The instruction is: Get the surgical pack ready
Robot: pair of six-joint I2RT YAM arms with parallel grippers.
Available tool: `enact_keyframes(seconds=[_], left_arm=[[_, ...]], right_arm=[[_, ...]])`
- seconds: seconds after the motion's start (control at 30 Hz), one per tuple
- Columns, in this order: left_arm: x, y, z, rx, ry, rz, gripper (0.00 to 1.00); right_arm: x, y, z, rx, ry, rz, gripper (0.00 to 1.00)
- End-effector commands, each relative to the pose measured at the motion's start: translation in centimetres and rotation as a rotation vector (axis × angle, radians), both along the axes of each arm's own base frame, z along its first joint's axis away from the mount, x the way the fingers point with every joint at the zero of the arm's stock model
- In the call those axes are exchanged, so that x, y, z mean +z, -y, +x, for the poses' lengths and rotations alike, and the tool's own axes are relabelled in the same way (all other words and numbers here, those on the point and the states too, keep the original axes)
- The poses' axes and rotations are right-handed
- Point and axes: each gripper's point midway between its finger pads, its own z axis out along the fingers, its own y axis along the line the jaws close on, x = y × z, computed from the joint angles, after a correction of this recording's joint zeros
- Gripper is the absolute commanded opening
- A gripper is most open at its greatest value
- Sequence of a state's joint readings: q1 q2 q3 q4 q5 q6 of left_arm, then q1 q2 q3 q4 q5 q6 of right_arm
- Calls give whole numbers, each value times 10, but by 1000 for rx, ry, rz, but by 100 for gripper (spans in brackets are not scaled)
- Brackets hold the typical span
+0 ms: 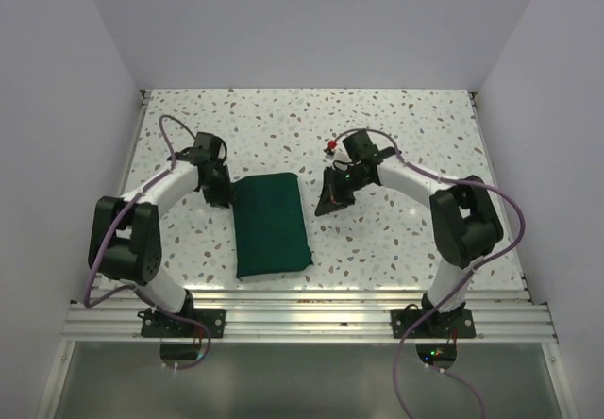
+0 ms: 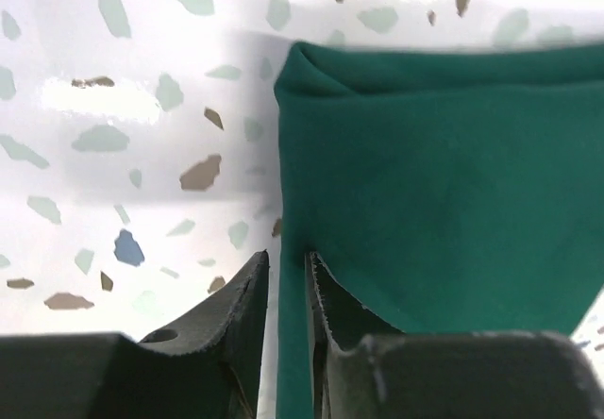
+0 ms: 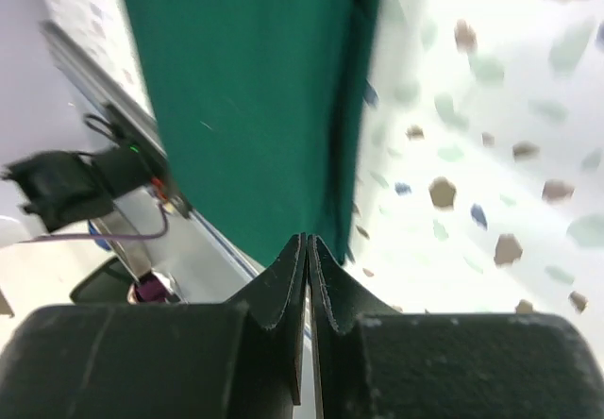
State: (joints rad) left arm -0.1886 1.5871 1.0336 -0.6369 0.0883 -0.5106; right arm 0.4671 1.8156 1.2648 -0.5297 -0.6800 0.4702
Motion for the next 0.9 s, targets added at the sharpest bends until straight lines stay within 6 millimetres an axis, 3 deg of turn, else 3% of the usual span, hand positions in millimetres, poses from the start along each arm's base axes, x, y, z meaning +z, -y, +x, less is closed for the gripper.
enact_keyframes(seconds=[0.0, 0.1, 0.23, 0.37, 0.5, 0.53, 0.6, 0.63, 0.67, 0.87], left_arm=[[6, -8, 20, 11, 22, 38, 25], [-7, -9, 22, 15, -27, 51, 21], [-20, 4, 32, -29, -44, -7, 18], [-21, 21, 60, -68, -37, -53, 18], [-16, 45, 87, -139, -23, -90, 18], [-5, 52, 100, -154, 0, -101, 18], [-14, 68, 108, -196, -22, -116, 18], [-4, 77, 121, -214, 8, -135, 18], [-15, 87, 123, -236, -14, -148, 18], [0, 138, 155, -333, 46, -249, 21]], right_arm=[[-29, 17, -41, 39, -52, -139, 8], [-40, 12, -55, 49, -80, -150, 8], [-54, -1, -60, 46, -108, -157, 8], [-59, -18, -54, 13, -139, -135, 8], [-55, -42, -42, -29, -190, -55, 8], [-57, -46, -40, -46, -212, -54, 8], [-51, -54, -27, -64, -190, -39, 8], [-49, -56, -23, -68, -186, -35, 8], [-49, -57, -20, -76, -191, -41, 9], [-36, -65, -8, -108, -184, -25, 9]])
